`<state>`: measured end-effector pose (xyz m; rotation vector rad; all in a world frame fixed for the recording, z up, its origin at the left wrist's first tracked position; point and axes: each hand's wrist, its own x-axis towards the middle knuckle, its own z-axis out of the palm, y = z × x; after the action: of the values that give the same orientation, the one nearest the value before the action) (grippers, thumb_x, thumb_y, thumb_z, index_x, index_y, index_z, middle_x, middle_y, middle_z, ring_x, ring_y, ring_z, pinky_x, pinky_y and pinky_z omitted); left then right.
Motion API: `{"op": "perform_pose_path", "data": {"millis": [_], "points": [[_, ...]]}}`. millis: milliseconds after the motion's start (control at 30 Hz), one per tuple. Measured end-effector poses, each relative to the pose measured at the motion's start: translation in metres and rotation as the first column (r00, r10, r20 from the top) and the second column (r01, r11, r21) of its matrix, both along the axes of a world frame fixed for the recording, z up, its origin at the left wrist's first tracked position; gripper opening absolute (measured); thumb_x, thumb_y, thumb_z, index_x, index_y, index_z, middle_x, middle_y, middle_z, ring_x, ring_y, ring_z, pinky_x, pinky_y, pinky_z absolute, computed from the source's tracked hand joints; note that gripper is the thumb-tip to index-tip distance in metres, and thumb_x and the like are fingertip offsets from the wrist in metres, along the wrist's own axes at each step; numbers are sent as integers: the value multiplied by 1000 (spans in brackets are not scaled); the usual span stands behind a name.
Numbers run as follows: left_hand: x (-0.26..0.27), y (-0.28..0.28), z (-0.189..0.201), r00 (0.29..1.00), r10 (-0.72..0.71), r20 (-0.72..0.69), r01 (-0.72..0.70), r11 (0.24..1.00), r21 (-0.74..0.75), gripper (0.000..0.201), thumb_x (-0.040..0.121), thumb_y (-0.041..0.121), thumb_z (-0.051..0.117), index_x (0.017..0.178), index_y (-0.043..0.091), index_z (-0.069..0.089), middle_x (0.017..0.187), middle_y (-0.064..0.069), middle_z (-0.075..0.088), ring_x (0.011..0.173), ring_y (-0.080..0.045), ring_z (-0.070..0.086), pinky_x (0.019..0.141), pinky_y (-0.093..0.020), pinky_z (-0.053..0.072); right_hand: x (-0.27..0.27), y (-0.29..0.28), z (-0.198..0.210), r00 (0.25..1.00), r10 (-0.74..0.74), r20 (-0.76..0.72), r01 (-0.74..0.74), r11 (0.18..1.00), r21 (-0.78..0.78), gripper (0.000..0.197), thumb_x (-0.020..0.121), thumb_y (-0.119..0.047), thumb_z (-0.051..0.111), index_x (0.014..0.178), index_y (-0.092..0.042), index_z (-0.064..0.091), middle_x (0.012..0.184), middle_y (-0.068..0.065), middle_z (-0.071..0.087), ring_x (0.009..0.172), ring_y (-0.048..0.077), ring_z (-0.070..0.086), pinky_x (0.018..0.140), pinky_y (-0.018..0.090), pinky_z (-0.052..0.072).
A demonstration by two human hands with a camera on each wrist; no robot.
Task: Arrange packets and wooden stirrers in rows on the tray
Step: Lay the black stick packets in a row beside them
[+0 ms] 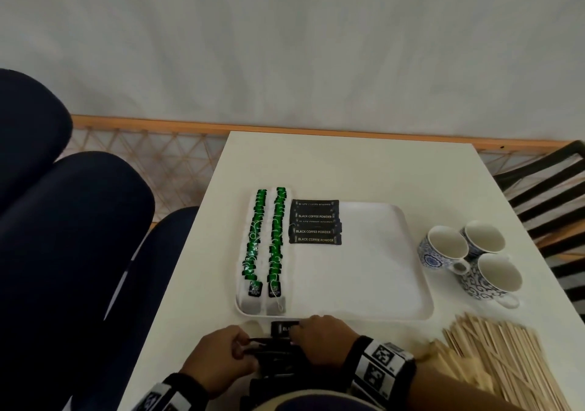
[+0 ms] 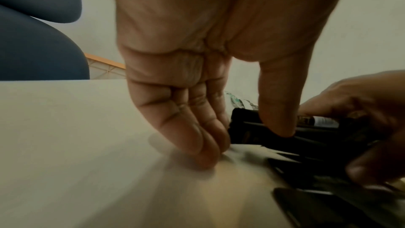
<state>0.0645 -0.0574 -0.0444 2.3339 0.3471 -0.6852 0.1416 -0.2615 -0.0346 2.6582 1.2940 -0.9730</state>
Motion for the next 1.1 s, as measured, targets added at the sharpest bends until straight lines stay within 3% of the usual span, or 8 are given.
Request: {"op": "perform_pose_path", "data": {"millis": [200, 400, 500, 600, 700, 767, 900, 1100], "points": [[3, 7, 8, 998, 59, -30, -62, 993, -96, 43, 62, 33, 85, 95, 32, 59, 89, 4, 65, 74, -4, 58, 63, -10, 42, 3, -8, 14, 993, -99, -67, 105, 990, 93, 42, 91, -31, 58, 124, -8, 47, 121, 17, 58, 109, 35, 57, 90, 42, 44], [21, 8, 33, 991, 60, -123, -104, 914, -393, 95, 31, 58, 91, 114, 25, 58, 101, -3, 64, 67, -5, 60, 63, -19, 48, 22, -14, 47, 941, -270, -204, 324, 893, 312, 23, 93, -33, 55, 106, -14, 50, 104, 8, 63, 81, 19, 52, 67, 28, 38], [39, -8, 40, 983, 75, -170, -165, 772, -614, 91, 50, 37, 92, 127, 17, 47, 112, -13, 61, 77, -15, 67, 67, -29, 53, 33, -7, 62, 935, -303, -183, 352, 852, 387, 23, 93, -31, 56, 105, -14, 48, 102, 9, 63, 79, 21, 52, 59, 26, 36], [56, -28, 43, 940, 200, -278, -341, 475, -811, 96, 46, 36, 94, 127, 11, 47, 106, -20, 65, 82, -29, 68, 73, -43, 58, 40, 4, 65, 945, -324, -44, 316, 869, 380, 32, 92, -30, 56, 114, -11, 42, 104, 10, 63, 88, 29, 60, 65, 30, 40], [73, -45, 52, 867, 317, -384, -462, 223, -859, 59, 71, 27, 79, 121, 5, 57, 103, -21, 68, 77, -31, 66, 67, -46, 59, 42, 12, 59, 943, -320, 91, 260, 879, 399, 41, 92, -40, 54, 120, -14, 40, 99, 7, 65, 83, 29, 64, 66, 34, 49], [82, -48, 54, 836, 358, -416, -505, 207, -838, 33, 85, 21, 63, 113, 3, 62, 98, -21, 69, 65, -27, 66, 55, -37, 56, 44, 12, 54, 934, -327, 142, 245, 878, 412, 47, 91, -48, 53, 121, -14, 40, 101, 7, 64, 84, 30, 64, 68, 34, 47], [93, -44, 46, 785, 393, -478, -572, 168, -803, 30, 80, 22, 64, 102, 0, 65, 79, -16, 66, 49, -18, 53, 45, -26, 48, 53, 5, 51, 946, -322, 31, 272, 843, 465, 58, 87, -60, 55, 120, -14, 42, 108, 8, 59, 92, 27, 60, 76, 36, 47], [100, -38, 30, 781, 416, -465, -568, 165, -806, 43, 79, 20, 61, 113, -8, 61, 103, -27, 68, 86, -33, 70, 80, -48, 55, 72, 0, 44, 898, -394, -197, 438, 748, 498, 22, 98, -33, 49, 102, -12, 51, 100, 7, 56, 84, 18, 48, 74, 31, 39]]}}
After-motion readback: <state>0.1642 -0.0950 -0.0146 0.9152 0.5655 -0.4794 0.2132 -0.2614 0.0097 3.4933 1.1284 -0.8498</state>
